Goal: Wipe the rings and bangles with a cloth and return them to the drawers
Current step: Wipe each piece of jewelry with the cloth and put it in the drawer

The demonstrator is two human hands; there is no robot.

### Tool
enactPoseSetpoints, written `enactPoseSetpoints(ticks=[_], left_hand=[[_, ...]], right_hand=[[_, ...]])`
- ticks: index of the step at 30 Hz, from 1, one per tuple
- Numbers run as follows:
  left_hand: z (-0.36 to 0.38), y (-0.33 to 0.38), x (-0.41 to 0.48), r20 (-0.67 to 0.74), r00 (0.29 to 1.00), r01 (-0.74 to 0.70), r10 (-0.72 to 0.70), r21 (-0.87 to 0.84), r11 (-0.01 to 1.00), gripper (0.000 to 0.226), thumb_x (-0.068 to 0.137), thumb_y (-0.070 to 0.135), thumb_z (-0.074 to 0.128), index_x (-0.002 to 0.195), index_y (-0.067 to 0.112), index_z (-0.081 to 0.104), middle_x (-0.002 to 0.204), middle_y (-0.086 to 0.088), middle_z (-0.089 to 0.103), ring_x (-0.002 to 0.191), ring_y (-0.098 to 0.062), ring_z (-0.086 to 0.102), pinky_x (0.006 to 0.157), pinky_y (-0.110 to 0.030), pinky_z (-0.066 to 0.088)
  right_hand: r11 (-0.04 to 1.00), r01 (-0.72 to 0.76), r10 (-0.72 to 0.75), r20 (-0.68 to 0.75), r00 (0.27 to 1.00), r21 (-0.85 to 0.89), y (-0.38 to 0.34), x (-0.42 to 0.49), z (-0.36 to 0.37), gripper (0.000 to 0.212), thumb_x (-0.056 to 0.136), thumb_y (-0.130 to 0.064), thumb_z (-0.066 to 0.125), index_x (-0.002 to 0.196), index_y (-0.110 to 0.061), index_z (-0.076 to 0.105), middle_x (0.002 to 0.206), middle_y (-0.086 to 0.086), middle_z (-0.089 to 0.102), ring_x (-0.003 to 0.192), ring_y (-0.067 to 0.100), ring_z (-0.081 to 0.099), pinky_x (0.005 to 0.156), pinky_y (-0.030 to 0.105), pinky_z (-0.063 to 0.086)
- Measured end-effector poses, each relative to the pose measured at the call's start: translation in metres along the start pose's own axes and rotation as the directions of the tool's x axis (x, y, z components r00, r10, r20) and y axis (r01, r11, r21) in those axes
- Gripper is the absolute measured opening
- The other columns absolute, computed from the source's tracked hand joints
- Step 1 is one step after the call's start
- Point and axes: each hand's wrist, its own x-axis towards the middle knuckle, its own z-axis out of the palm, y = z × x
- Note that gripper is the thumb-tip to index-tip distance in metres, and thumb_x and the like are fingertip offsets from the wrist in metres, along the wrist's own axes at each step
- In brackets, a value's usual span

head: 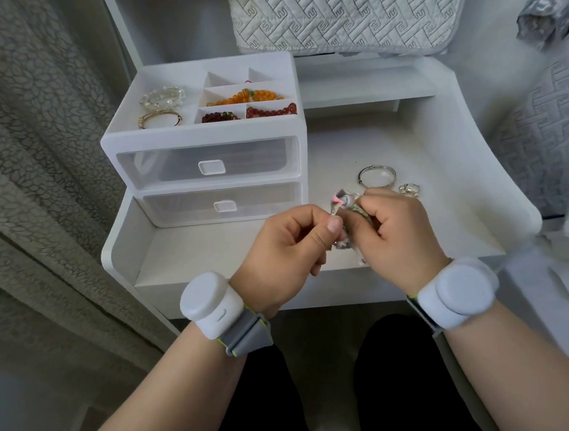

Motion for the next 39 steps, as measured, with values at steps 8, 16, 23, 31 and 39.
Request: enactPoseSetpoints(ticks=[8,16,23,31,39], left_hand=[[0.005,-0.005,-0.002,-0.159,0.978,0.1,-0.135,-0.212,0.972,0.025,0.094,0.011,0.047,0.072,0.008,0.058,0.05,0.001,0.053,0.04,-0.01,0.046,0.039,-0.02,0.039],[0.007,-0.004,-0.001,-0.112,0.959,0.163,-0.259,-0.53,0.832,0.026,0.094,0.017,0.044,0.074,0.007,0.059,0.047,-0.001,0.05,0.039,-0.006,0.044,0.038,-0.017,0.039],[0.008,-0.004,-0.003,-0.076,0.954,0.199,-0.29,-0.563,0.802,0.027,0.096,0.019,0.042,0.08,0.006,0.059,0.051,-0.001,0.049,0.04,-0.006,0.044,0.039,-0.016,0.041],[-0.002,-0.002,0.001,-0.14,0.975,0.147,-0.174,-0.187,0.971,0.012,0.09,0.012,0.054,0.084,0.006,0.061,0.064,-0.006,0.059,0.051,-0.013,0.055,0.048,-0.023,0.049],[-0.01,0.001,0.001,-0.188,0.979,0.116,-0.084,0.166,0.979,0.013,0.088,0.016,0.061,0.075,0.014,0.064,0.058,0.001,0.065,0.048,-0.012,0.06,0.047,-0.023,0.048]], right_hand=[[0.345,-0.46,0.234,0.399,0.886,0.818,-0.016,-0.001,-0.001,0.035,0.088,-0.037,0.047,0.065,-0.02,0.068,0.059,0.001,0.058,0.055,0.015,0.054,0.057,0.025,0.046],[0.302,-0.429,-0.014,0.453,0.891,0.852,-0.016,-0.004,-0.001,0.027,0.085,-0.038,0.06,0.098,-0.017,0.071,0.075,0.013,0.066,0.066,0.03,0.06,0.064,0.062,0.035],[0.381,-0.373,-0.021,0.411,0.911,0.846,-0.022,-0.002,-0.006,0.023,0.09,-0.02,0.05,0.095,-0.018,0.072,0.07,0.005,0.066,0.062,0.016,0.061,0.06,0.018,0.045],[0.589,-0.384,0.141,0.378,0.915,0.711,-0.018,0.001,-0.01,0.028,0.093,-0.019,0.046,0.071,-0.014,0.063,0.045,-0.011,0.051,0.044,-0.003,0.043,0.049,0.008,0.034],[0.789,-0.348,0.16,0.377,0.912,0.507,-0.005,0.001,-0.013,0.031,0.089,-0.025,0.054,0.066,-0.004,0.06,0.049,0.006,0.058,0.045,0.013,0.054,0.053,0.023,0.044]])
